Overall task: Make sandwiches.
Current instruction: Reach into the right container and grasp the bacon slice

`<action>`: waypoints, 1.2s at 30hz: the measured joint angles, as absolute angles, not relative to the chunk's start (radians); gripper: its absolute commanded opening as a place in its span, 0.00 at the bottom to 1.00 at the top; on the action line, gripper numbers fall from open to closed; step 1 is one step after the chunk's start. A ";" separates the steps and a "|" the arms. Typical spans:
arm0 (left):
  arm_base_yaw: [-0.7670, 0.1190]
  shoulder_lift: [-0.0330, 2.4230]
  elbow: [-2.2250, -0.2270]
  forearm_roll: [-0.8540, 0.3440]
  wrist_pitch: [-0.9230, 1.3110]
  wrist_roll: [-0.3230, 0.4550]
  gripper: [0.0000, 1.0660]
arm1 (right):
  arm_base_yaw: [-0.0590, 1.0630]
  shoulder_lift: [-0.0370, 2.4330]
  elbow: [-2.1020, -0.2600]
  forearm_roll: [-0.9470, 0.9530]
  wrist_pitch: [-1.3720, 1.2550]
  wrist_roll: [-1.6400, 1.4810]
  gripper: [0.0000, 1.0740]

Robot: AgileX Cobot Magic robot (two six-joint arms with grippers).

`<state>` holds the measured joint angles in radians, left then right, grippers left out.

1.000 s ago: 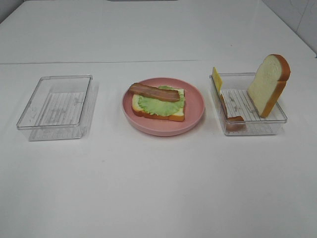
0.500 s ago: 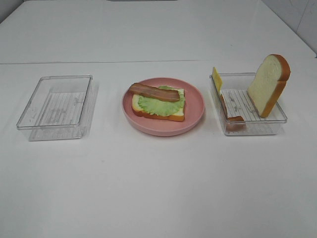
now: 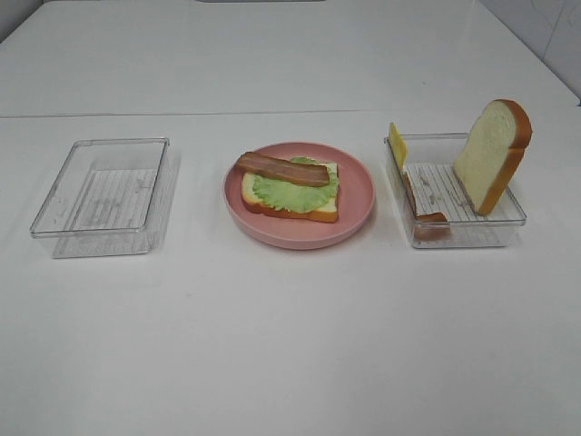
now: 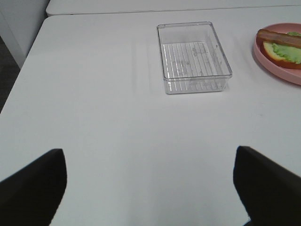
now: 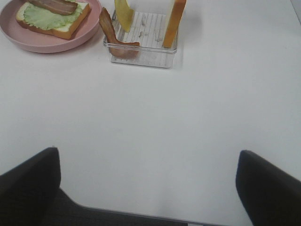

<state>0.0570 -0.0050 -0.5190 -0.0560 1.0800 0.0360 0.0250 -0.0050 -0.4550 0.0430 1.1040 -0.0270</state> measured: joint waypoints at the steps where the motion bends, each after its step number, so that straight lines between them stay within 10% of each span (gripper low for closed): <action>1: 0.057 -0.005 -0.519 -0.056 1.080 0.036 0.83 | 0.025 -0.005 -0.455 0.043 1.104 -0.027 0.92; 36: 0.057 -0.005 -0.519 -0.056 1.080 0.036 0.83 | 0.025 -0.005 -0.455 0.123 1.103 -0.027 0.92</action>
